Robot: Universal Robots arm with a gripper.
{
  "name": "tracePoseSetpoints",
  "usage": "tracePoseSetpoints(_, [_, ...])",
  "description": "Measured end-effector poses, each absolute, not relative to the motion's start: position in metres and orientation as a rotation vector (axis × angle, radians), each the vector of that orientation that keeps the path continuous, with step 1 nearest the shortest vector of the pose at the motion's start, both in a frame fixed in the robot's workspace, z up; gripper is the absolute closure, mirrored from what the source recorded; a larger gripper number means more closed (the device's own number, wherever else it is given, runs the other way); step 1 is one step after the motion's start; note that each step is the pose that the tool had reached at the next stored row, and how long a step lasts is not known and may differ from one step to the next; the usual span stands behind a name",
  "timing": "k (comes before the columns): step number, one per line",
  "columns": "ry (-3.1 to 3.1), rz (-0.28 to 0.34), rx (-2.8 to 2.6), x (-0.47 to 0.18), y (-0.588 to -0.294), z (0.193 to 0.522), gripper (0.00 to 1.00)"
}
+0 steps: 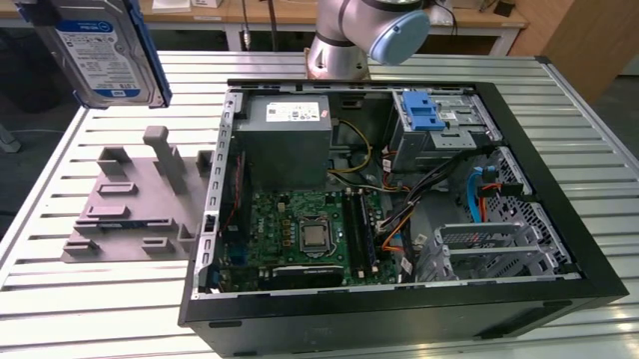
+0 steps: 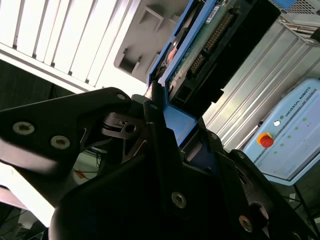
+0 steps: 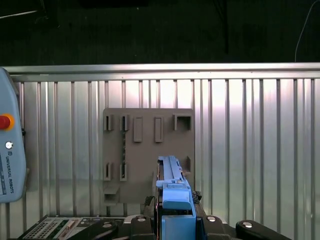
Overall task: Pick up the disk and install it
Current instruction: 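Pick up the disk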
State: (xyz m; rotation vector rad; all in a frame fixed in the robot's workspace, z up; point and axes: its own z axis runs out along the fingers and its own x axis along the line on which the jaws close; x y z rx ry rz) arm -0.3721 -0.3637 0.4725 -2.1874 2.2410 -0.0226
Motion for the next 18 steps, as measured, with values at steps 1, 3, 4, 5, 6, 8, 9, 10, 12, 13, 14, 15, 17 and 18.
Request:
tracePoseSetpoints(1, [2.241,-0.022,-2.188,-0.371,-0.364,0.473,0.64])
tracePoseSetpoints(3, [2.241,-0.022,-2.188,-0.368,-0.364,0.472,0.64])
tracePoseSetpoints(4, [2.241,-0.022,-2.188,-0.367,-0.364,0.473,0.64])
tracePoseSetpoints(5, [2.241,-0.022,-2.188,-0.366,-0.364,0.472,0.64])
tracePoseSetpoints(6, [2.241,-0.022,-2.188,-0.364,-0.364,0.472,0.64])
tracePoseSetpoints(8, [2.242,-0.021,-2.188,-0.362,-0.364,0.472,0.64])
tracePoseSetpoints(9, [2.242,-0.021,-2.188,-0.36,-0.364,0.473,0.64])
tracePoseSetpoints(10, [2.242,-0.021,-2.188,-0.359,-0.364,0.472,0.64])
tracePoseSetpoints(12, [2.242,-0.021,-2.188,-0.359,-0.364,0.472,0.64])
tracePoseSetpoints(13, [2.242,-0.021,-2.188,-0.359,-0.364,0.472,0.64])
tracePoseSetpoints(14, [2.242,-0.021,-2.188,-0.359,-0.364,0.472,0.64])
tracePoseSetpoints(15, [2.242,-0.021,-2.188,-0.359,-0.364,0.473,0.64])
tracePoseSetpoints(17, [2.242,-0.021,-2.188,-0.358,-0.364,0.473,0.64])
tracePoseSetpoints(18, [2.242,-0.021,-2.188,-0.358,-0.364,0.473,0.64])
